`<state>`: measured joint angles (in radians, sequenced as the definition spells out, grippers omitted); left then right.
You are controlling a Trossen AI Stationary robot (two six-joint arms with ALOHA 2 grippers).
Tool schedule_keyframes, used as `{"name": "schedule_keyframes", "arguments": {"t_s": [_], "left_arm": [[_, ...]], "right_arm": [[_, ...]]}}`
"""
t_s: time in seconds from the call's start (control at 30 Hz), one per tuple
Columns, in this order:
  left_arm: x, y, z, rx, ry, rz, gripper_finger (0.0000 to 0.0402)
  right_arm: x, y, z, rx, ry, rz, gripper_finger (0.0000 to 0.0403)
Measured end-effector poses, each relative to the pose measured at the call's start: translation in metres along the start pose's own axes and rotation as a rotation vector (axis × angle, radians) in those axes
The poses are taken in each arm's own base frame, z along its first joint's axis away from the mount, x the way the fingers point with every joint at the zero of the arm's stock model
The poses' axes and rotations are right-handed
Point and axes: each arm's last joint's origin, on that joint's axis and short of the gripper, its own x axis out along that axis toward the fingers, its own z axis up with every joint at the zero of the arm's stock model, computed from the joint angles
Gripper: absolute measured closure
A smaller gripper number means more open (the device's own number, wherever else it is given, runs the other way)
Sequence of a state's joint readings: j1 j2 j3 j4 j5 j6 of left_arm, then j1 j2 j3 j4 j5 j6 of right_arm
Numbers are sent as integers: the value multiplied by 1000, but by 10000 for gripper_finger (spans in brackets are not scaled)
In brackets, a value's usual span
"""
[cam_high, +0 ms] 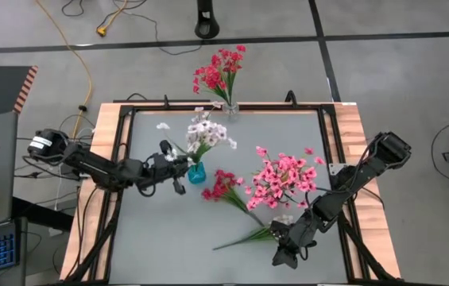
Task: Sort flowers into vase by color
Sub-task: Put the right white flower into the blue vase
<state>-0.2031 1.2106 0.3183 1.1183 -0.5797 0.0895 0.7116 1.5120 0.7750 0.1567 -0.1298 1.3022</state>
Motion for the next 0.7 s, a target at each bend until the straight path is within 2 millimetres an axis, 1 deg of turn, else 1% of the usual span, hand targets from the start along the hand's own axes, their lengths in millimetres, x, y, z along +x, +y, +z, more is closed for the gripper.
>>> {"name": "schedule_keyframes", "arguments": {"t_s": [0.27, 0.5, 0.7], "left_arm": [[4, 7, -3, 42, 25, 34, 381], [5, 8, -14, 75, 114, -1, 380], [4, 8, -14, 79, 120, -2, 380]], "right_arm": [[0, 0, 0, -1, 0, 0, 286], [0, 0, 0, -2, 0, 0, 286], [0, 0, 0, -1, 0, 0, 286]]}}
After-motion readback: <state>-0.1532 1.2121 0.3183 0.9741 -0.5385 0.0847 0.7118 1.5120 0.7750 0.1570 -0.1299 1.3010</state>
